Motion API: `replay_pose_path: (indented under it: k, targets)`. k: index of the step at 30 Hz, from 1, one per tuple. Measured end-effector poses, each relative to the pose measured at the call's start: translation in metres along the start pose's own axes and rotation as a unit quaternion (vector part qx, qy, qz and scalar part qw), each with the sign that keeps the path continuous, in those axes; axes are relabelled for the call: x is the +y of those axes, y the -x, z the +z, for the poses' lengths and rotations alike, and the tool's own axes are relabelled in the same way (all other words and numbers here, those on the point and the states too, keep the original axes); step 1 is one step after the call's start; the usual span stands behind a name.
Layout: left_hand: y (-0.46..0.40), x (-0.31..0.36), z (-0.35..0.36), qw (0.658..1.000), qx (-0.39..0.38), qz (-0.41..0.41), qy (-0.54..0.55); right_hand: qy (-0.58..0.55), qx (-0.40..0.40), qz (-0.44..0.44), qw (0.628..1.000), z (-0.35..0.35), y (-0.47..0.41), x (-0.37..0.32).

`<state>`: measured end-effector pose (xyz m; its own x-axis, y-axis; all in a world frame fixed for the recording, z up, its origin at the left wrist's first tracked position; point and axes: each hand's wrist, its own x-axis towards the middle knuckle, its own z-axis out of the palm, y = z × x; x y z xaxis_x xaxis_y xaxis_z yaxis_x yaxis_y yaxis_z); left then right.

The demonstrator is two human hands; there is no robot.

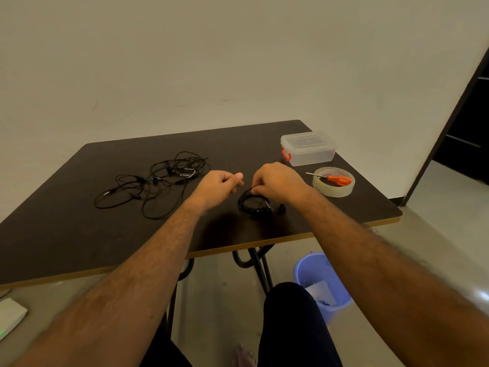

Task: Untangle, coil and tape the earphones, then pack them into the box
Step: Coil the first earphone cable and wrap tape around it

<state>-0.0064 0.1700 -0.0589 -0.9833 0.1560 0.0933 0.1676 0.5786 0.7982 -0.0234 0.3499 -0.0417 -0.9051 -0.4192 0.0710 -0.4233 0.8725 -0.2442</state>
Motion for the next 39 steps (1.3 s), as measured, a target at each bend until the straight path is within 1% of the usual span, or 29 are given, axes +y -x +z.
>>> replay_pose_path:
  k: [5, 11, 17, 21, 23, 26, 28, 31, 36, 39]
  targets:
    - [0.002, -0.005, -0.002, 0.998, -0.051, -0.005, -0.025, -0.018, -0.013, 0.053, 0.998, 0.007, -0.012, 0.001]
    - [-0.012, -0.017, 0.005, 0.994, -0.028, -0.053, -0.093, -0.032, -0.038, 0.076, 0.996, 0.012, -0.018, 0.001]
    - [-0.018, -0.016, 0.015, 0.994, -0.005, -0.079, -0.075, -0.032, -0.047, 0.083, 0.995, 0.017, -0.02, 0.005]
    - [-0.022, -0.012, 0.02, 0.983, -0.04, -0.082, -0.161, -0.024, -0.05, 0.085, 0.995, 0.021, -0.022, 0.005]
    - [-0.024, -0.009, 0.023, 0.976, -0.036, -0.077, -0.2, -0.019, -0.045, 0.088, 0.995, 0.022, -0.022, 0.006]
    - [-0.026, -0.006, 0.028, 0.972, -0.02, -0.079, -0.221, -0.005, -0.033, 0.095, 0.995, 0.022, -0.023, 0.009]
    - [-0.025, -0.006, 0.03, 0.972, -0.018, -0.083, -0.217, -0.006, -0.042, 0.104, 0.994, 0.022, -0.022, 0.01]
    - [-0.019, -0.006, 0.032, 0.972, -0.014, -0.062, -0.227, -0.026, -0.073, 0.107, 0.991, 0.021, -0.021, 0.012]
    - [-0.012, -0.007, 0.033, 0.972, 0.019, -0.004, -0.236, -0.062, -0.071, 0.098, 0.991, 0.024, -0.019, 0.014]
    - [-0.011, -0.009, 0.03, 0.978, 0.034, 0.001, -0.206, -0.134, -0.074, 0.091, 0.984, 0.021, -0.017, 0.018]
